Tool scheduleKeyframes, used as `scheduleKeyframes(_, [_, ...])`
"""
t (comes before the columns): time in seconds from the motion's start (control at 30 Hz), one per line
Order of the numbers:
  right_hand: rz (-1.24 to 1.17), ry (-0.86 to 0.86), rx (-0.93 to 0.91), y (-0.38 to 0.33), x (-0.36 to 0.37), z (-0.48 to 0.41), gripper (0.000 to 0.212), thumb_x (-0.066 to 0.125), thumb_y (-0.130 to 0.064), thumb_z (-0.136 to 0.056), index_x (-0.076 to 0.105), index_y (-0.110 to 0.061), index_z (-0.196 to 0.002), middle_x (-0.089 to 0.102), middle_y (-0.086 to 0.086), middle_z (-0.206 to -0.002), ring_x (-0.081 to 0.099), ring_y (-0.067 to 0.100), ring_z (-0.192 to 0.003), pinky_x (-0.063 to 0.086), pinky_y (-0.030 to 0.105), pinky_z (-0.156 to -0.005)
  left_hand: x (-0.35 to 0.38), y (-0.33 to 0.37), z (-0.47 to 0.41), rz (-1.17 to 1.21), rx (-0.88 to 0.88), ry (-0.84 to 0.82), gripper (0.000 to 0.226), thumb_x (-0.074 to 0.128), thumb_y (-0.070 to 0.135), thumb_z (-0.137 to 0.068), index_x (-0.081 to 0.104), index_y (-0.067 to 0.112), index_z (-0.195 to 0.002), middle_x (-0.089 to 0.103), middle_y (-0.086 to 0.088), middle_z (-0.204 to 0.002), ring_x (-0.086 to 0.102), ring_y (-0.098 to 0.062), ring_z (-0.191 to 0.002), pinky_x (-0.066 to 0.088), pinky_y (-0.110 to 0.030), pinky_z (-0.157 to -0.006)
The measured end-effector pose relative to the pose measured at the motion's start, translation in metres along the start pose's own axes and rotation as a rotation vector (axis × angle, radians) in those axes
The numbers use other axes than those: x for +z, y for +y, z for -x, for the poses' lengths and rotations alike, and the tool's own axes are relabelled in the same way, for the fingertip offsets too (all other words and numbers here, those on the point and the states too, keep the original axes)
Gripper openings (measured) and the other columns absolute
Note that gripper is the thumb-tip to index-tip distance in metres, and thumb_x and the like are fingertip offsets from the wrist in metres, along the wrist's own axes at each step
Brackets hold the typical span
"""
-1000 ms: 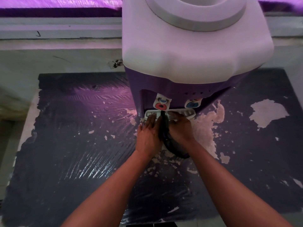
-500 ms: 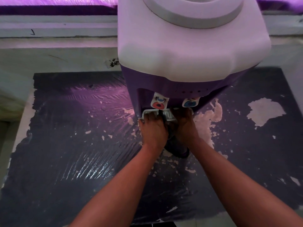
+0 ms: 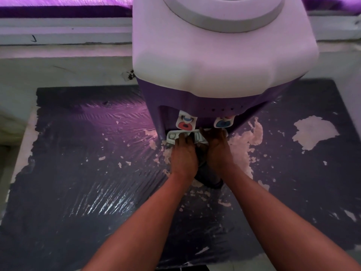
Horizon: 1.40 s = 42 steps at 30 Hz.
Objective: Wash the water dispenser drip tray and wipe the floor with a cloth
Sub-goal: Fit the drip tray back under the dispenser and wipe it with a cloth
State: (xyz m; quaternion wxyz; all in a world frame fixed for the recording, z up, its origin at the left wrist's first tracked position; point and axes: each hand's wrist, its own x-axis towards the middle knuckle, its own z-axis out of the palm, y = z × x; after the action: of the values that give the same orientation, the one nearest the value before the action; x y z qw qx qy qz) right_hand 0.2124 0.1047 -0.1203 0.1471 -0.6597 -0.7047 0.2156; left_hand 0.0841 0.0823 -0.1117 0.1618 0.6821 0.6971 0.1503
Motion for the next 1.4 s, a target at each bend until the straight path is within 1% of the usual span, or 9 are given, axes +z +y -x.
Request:
scheduleKeyframes(0.2, [0.029,0.031,-0.018,-0.002,0.000,0.003,0.057,0.067,-0.029,-0.089,0.051,-0.018,-0.143,0.039,0.018,-0.149,0.035,0.039,-0.134,0.040,0.043,-0.107,-0.011,-0.008,-0.006,0.105,0.032,0.019,0.040,0.053,0.008,-0.087,0.055,0.010,-0.127,0.063,-0.019,-0.110,0.064,-0.039,-0.089,0.055,-0.045,-0.069])
scheduleKeyframes(0.43, [0.062,0.015,-0.005,-0.003,-0.001,0.004,0.057,0.062,-0.031,-0.092,0.047,-0.022,-0.146,0.032,0.016,-0.154,0.026,0.038,-0.141,0.041,0.046,-0.106,-0.013,-0.002,-0.010,-0.048,0.059,-0.024,0.026,0.063,0.007,-0.081,0.068,0.005,-0.106,0.064,-0.018,-0.108,0.067,-0.035,-0.075,0.054,-0.038,-0.062])
scheduleKeyframes(0.53, [0.064,-0.005,0.013,-0.006,-0.004,0.004,0.058,0.061,-0.030,-0.092,0.044,-0.024,-0.147,0.027,0.014,-0.157,0.023,0.037,-0.143,0.043,0.047,-0.103,-0.018,0.002,-0.016,-0.086,0.081,-0.045,0.015,0.059,0.005,-0.084,0.068,0.003,-0.096,0.066,-0.018,-0.103,0.067,-0.035,-0.074,0.052,-0.039,-0.061])
scheduleKeyframes(0.7, [0.066,-0.021,0.038,-0.008,-0.006,0.004,0.058,0.061,-0.033,-0.093,0.044,-0.025,-0.148,0.027,0.012,-0.158,0.021,0.037,-0.144,0.042,0.048,-0.104,-0.016,-0.005,-0.026,-0.047,0.070,-0.009,0.026,0.048,0.001,-0.089,0.062,0.001,-0.111,0.069,-0.020,-0.095,0.067,-0.039,-0.078,0.051,-0.041,-0.063])
scheduleKeyframes(0.83, [0.076,-0.018,0.031,-0.007,-0.005,0.004,0.057,0.061,-0.034,-0.092,0.046,-0.025,-0.146,0.031,0.013,-0.155,0.025,0.038,-0.143,0.045,0.049,-0.101,-0.016,-0.002,-0.027,-0.045,0.057,-0.009,0.018,0.049,0.003,-0.087,0.067,0.002,-0.090,0.070,-0.018,-0.083,0.068,-0.037,-0.071,0.050,-0.038,-0.058])
scheduleKeyframes(0.93, [0.086,-0.018,0.040,-0.008,-0.005,0.005,0.057,0.059,-0.037,-0.093,0.045,-0.026,-0.146,0.031,0.013,-0.155,0.025,0.037,-0.143,0.046,0.050,-0.100,-0.021,0.001,-0.028,-0.170,0.026,-0.101,0.019,0.049,0.015,-0.090,0.067,0.010,-0.091,0.071,-0.011,-0.090,0.069,-0.031,-0.079,0.048,-0.034,-0.062])
scheduleKeyframes(1.07, [0.072,-0.014,0.055,-0.010,-0.005,0.005,0.058,0.059,-0.042,-0.093,0.045,-0.027,-0.147,0.033,0.013,-0.153,0.029,0.035,-0.141,0.048,0.047,-0.097,-0.021,-0.003,-0.024,-0.171,0.065,-0.119,0.036,0.051,0.036,-0.088,0.062,0.010,-0.110,0.064,-0.013,-0.110,0.066,-0.033,-0.086,0.049,-0.035,-0.067])
scheduleKeyframes(1.23, [0.095,-0.021,0.059,-0.008,-0.004,0.005,0.058,0.061,-0.040,-0.092,0.045,-0.029,-0.146,0.034,0.011,-0.152,0.026,0.036,-0.141,0.047,0.047,-0.100,-0.016,-0.020,-0.014,-0.118,0.157,-0.097,0.029,0.056,0.022,-0.088,0.066,0.012,-0.114,0.058,-0.010,-0.126,0.067,-0.035,-0.085,0.052,-0.038,-0.066])
scheduleKeyframes(1.4, [0.083,-0.035,0.076,-0.009,-0.005,0.005,0.057,0.060,-0.040,-0.093,0.044,-0.031,-0.146,0.032,0.009,-0.155,0.022,0.035,-0.144,0.045,0.048,-0.101,-0.010,-0.026,-0.004,0.003,0.092,0.042,0.024,0.055,0.016,-0.091,0.066,0.011,-0.112,0.063,-0.013,-0.113,0.067,-0.038,-0.072,0.056,-0.041,-0.059])
